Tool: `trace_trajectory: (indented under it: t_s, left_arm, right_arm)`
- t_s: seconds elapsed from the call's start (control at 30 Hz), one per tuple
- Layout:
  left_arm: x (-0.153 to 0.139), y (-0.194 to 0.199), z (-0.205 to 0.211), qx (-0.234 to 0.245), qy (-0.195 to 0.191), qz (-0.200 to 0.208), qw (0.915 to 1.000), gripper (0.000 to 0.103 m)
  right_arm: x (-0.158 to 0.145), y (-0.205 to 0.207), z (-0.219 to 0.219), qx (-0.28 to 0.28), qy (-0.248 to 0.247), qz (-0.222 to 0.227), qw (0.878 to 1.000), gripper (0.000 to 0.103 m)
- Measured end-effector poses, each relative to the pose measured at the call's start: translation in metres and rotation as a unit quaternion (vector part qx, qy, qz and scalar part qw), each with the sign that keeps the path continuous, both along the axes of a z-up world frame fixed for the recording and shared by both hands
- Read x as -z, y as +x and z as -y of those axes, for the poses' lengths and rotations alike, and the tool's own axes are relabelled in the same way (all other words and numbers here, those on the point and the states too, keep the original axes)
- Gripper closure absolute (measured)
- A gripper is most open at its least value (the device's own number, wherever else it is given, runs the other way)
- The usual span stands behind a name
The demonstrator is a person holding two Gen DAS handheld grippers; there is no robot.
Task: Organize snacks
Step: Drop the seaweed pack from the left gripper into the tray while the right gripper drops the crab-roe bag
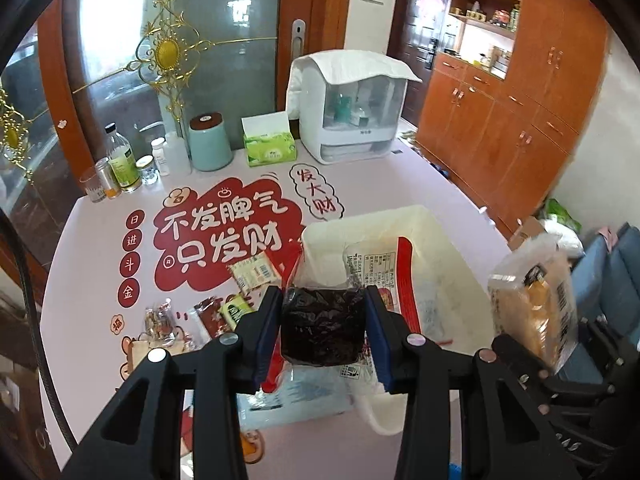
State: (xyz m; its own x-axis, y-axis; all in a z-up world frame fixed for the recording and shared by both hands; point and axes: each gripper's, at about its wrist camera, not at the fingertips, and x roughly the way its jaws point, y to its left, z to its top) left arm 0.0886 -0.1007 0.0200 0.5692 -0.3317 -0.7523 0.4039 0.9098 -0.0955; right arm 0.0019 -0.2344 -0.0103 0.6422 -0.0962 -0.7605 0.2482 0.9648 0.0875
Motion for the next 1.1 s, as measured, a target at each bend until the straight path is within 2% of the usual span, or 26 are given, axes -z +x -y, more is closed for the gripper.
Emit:
trace_trajectory:
  t_s: [0.1,0.2,0.4,0.57,0.63,0.7,0.8,0.87,1.1]
  left_arm:
    - [-0.006,0.003,0.02,-0.016,0.006,0.01,0.9998,0.064]
    - [-0.004,0.006,0.038,-0.029,0.03,0.018,0.999,0.064]
    - [0.013,0.031,0.065,-0.041,0.072,0.005,0.9965,0.063]
    - [0.027,0.057,0.092,-0.033,0.077,-0.013,0.9964,0.061]
    - [0.034,0.065,0.101,-0.023,0.076,-0.026,0.9965,0.05]
    - [0.039,0.07,0.109,-0.026,0.073,-0.034,0.9964,0.008]
    - [0.043,0.07,0.114,-0.037,0.072,-0.028,0.9964,0.005]
    - [0.048,0.072,0.117,-0.034,0.083,-0.032,0.9954,0.005]
    - [0.047,0.068,0.114,-0.042,0.093,-0.02,0.9945,0.005]
  right_arm:
    - [0.008,0.009,0.023,-0.011,0.017,-0.011,1.0,0.026]
    - [0.015,0.016,0.039,-0.027,0.023,-0.01,0.999,0.026]
    - [0.037,0.034,0.056,-0.04,0.039,-0.03,0.998,0.024]
    - [0.055,0.049,0.065,-0.049,0.055,-0.055,0.996,0.021]
    - [0.06,0.053,0.068,-0.057,0.065,-0.059,0.994,0.019]
    - [0.064,0.056,0.072,-0.063,0.078,-0.066,0.993,0.019]
    - [0.07,0.06,0.08,-0.063,0.093,-0.069,0.991,0.018]
    - [0.067,0.059,0.085,-0.056,0.098,-0.055,0.992,0.018]
    - [0.064,0.063,0.082,-0.073,0.084,-0.051,0.992,0.016]
